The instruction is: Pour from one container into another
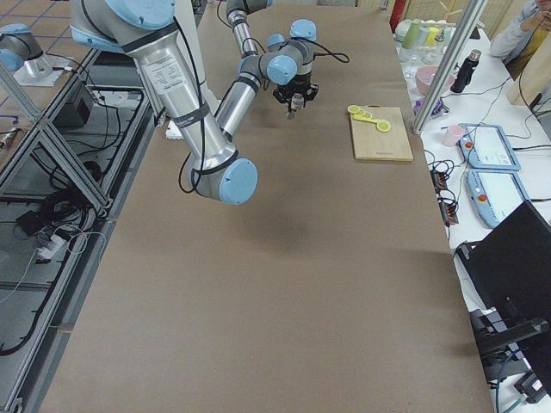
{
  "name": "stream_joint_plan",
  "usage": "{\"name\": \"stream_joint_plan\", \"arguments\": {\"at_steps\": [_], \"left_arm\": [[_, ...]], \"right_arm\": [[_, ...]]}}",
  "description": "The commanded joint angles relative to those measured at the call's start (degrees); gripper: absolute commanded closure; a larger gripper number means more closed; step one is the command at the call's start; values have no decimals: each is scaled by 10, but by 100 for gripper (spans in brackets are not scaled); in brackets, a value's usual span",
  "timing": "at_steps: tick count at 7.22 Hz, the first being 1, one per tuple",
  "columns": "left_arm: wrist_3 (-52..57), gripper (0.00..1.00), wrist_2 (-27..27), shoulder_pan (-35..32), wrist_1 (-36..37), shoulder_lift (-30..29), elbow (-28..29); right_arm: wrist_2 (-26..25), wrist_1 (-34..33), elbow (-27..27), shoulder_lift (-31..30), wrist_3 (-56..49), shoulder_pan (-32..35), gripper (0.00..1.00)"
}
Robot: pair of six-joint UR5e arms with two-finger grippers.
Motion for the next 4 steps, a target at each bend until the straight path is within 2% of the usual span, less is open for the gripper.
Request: {"name": "stream_joint_plan", "arguments": {"at_steps": [1,4], "left_arm": [[0,100,0,0,0,0,0],[0,100,0,0,-1,1,0]], "right_arm": [[4,-3,-1,-1,-40,-1,100],[4,-28,-1,0,-91,-1,100]]}}
